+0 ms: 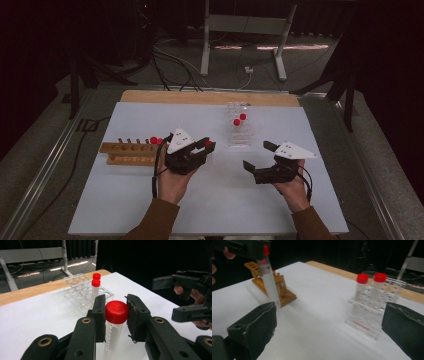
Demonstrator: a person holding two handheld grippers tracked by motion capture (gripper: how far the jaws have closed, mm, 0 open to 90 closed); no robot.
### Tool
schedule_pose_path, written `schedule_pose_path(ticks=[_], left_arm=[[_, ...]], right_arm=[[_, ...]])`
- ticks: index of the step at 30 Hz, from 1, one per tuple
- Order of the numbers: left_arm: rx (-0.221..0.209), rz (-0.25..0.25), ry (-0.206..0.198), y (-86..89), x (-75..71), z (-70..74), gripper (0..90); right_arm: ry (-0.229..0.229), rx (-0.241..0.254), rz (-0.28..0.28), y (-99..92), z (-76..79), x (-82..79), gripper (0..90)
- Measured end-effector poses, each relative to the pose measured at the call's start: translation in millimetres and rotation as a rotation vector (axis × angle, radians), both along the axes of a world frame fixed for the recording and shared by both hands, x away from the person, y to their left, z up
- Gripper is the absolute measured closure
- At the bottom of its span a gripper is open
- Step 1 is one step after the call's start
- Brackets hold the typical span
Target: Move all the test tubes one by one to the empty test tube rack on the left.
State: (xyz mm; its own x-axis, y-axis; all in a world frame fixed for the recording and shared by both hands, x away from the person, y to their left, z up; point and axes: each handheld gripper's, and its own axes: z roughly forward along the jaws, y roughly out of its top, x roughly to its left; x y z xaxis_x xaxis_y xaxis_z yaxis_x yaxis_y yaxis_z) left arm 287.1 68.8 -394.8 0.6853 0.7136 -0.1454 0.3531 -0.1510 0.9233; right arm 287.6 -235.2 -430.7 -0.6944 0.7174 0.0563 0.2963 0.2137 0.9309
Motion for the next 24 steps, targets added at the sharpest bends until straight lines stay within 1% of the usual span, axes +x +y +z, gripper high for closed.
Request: schedule_pose_path(ticks=[5, 10, 11, 17, 24], left_arm=[[-0.009, 0.009, -0.002, 8.6, -0.4, 1.8, 71.6], [-0.013, 0.017, -0.011, 18.3, -2.8, 3.8, 71.6], [-0.014, 0.018, -0.013, 20.0, -3.3, 4.0, 71.6], [-0.014, 0.027, -0.022, 34.6, -6.8, 5.7, 71.6], [-0.023, 0.056, -0.037, 54.0, -10.2, 10.6, 71.6]], right_arm=[[0.007, 0.018, -0.018, -10.2, -2.4, -0.3, 0.0], [-0.001, 0.01, -0.033, -14.8, -4.0, 0.5, 0.0], [0.001, 0.016, -0.035, -16.0, -4.1, 0.6, 0.0], [-0.007, 0.027, -0.051, -22.7, -2.3, -0.1, 0.0], [-0.012, 0.041, -0.065, -29.3, -0.1, -0.7, 0.0]])
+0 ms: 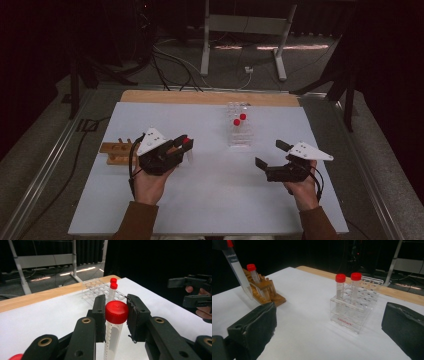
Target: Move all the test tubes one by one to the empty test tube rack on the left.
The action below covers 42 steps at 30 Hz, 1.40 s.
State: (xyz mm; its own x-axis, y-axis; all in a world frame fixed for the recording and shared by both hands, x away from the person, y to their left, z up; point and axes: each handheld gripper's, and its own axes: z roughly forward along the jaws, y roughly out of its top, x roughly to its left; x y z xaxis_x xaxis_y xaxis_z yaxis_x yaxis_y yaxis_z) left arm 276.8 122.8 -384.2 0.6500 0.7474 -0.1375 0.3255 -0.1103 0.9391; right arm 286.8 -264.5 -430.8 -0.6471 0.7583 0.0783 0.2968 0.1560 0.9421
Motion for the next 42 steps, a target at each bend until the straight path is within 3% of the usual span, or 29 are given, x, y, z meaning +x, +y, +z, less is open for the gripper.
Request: schedule_pose_path(ticks=[12, 28, 35, 42], left_arm=[[0.006, 0.034, -0.011, 30.2, -0.7, 7.3, 71.7], [0.055, 0.171, -0.021, 72.9, 4.2, 3.0, 71.6], [0.058, 0.22, -0.037, 84.5, 8.0, 4.1, 71.6], [0.091, 0.26, -0.053, 89.8, 13.7, 6.1, 71.6]], right_arm=[[-0.003, 0.006, -0.005, -3.2, 1.0, -0.3, 0.0], [-0.001, 0.011, -0.006, -4.6, 1.1, -0.2, 0.0], [0.0, 0.013, -0.004, -5.0, 0.8, 0.1, 0.0], [-0.001, 0.017, -0.005, -6.2, 0.9, 0.2, 0.0]])
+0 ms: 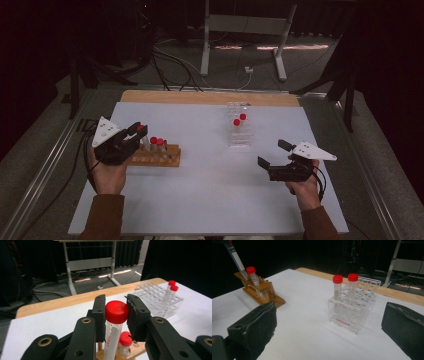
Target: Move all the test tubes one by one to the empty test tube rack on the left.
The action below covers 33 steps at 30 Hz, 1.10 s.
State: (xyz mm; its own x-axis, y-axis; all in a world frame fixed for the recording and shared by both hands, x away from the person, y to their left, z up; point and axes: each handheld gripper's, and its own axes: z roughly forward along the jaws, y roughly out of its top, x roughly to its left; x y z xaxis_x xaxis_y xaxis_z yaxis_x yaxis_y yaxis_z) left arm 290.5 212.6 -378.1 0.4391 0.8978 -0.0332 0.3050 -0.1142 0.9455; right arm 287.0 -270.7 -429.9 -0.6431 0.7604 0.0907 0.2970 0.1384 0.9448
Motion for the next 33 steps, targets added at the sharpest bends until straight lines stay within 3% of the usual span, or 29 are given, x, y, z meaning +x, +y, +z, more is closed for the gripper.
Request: schedule_pose_path(ticks=[8, 17, 33], left_arm=[[0.032, 0.04, -0.008, 2.8, 9.1, -6.9, 71.5], [0.032, 0.067, 0.036, 7.1, 16.5, -26.7, 71.5], [0.038, 0.075, 0.104, 8.1, 16.2, -59.8, 71.3]], right_arm=[[-0.001, 0.0, 0.002, 0.4, -0.1, -0.2, 0.0], [-0.003, 0.002, 0.002, -0.7, 0.6, -0.4, 0.0], [-0.007, 0.003, 0.004, -1.1, 1.4, -1.0, 0.0]])
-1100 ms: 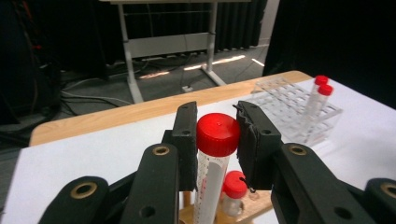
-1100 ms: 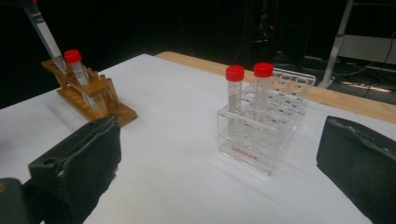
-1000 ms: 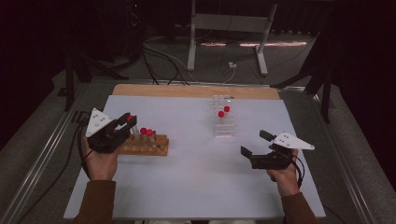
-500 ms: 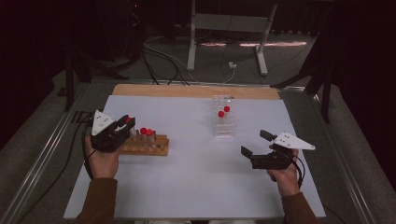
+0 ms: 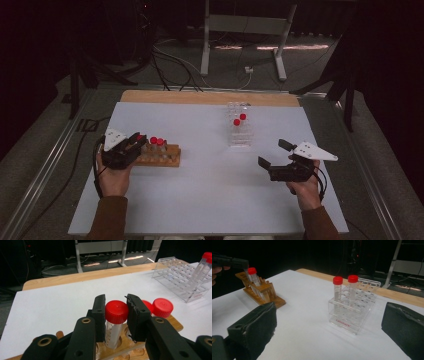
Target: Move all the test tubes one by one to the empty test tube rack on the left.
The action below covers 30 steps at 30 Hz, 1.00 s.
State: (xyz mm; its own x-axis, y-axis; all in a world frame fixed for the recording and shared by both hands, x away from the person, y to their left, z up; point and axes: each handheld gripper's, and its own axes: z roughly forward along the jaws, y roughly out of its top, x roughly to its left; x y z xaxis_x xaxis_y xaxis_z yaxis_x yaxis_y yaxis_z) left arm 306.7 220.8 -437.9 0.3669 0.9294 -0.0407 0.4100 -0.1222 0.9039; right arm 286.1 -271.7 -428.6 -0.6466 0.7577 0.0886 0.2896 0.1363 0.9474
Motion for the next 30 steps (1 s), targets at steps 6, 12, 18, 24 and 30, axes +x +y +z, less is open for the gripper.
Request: schedule_pose_path(ticks=[6, 12, 18, 24, 30], left_arm=[[-0.002, 0.001, 0.006, -0.1, 0.3, -4.2, 71.3], [-0.011, 0.007, 0.007, 0.5, 0.3, -7.8, 71.2], [-0.021, 0.009, 0.001, 1.3, -0.4, -11.1, 71.2], [-0.034, 0.007, -0.001, 3.1, -1.2, -12.8, 68.4], [-0.092, 0.007, -0.012, 7.8, -5.8, -12.7, 49.8]], right_arm=[[0.0, 0.0, 0.002, 0.4, -0.2, 0.1, 0.0], [-0.003, 0.001, 0.002, -0.3, 0.1, 0.0, 0.0], [-0.004, 0.0, 0.004, -0.2, 0.1, 0.0, 0.0], [-0.004, -0.001, 0.005, 0.4, 0.0, -0.1, 0.0], [-0.002, 0.0, 0.005, 0.5, -0.2, -0.1, 0.0]])
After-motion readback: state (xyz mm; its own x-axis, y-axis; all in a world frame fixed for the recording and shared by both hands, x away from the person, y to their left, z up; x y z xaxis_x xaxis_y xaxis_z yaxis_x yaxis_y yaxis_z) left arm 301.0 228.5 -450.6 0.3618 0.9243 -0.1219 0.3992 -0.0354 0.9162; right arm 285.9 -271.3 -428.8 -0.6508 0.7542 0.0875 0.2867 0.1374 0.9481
